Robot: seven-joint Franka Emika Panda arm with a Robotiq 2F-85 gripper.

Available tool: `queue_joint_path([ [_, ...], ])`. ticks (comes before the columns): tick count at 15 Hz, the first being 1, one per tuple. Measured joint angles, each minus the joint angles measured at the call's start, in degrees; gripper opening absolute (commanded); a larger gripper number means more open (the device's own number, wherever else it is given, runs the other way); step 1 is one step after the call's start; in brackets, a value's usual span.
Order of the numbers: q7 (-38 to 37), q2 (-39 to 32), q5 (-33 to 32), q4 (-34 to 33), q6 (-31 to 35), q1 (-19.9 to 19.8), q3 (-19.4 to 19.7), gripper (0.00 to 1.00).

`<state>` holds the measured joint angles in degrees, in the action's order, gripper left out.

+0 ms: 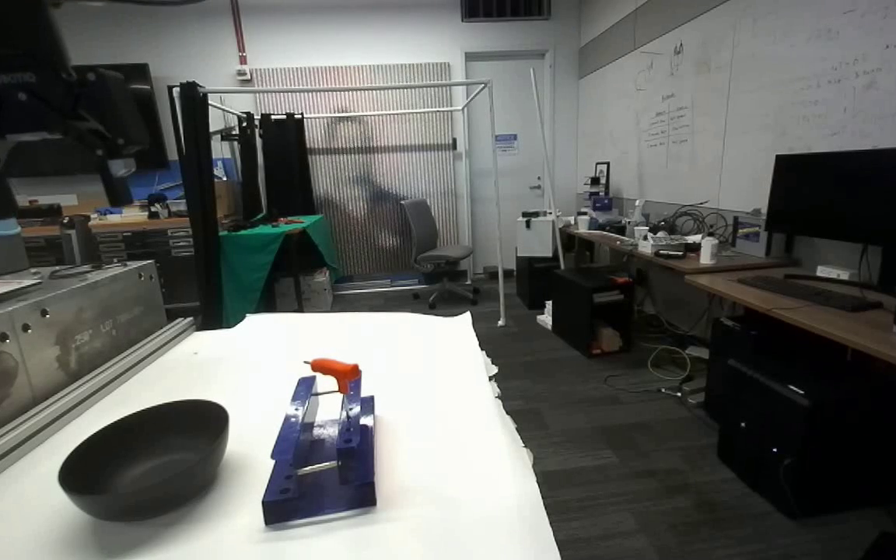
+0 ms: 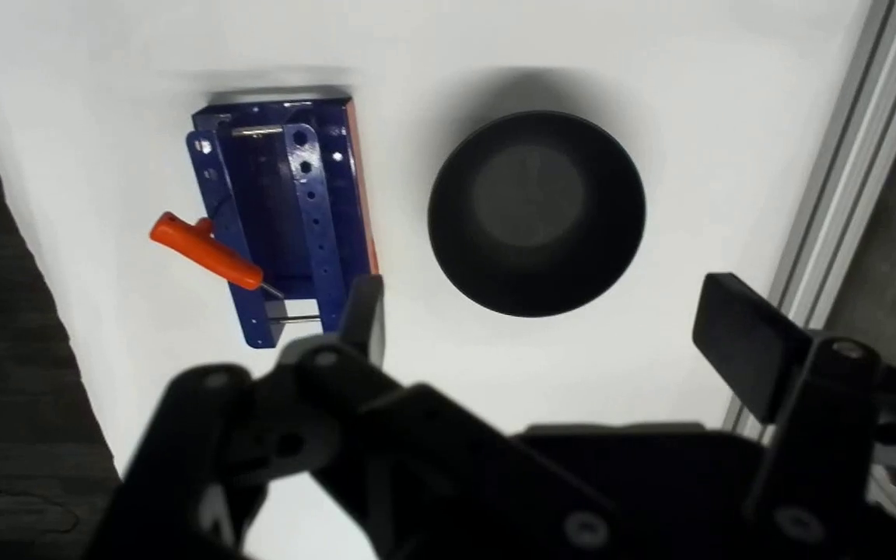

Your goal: Put the orange object in the bowl

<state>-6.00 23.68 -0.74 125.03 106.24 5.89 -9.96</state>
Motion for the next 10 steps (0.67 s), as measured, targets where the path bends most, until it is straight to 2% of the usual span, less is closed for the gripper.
queue_joint_path([
  [6, 9.5, -14.2, -1.3, -9.2, -2.8, -4.0, 8.0, 1.0],
  [10, 18.7, -24.0, 1.0, -16.9, -5.7, -6.0, 11.3, 1.0],
])
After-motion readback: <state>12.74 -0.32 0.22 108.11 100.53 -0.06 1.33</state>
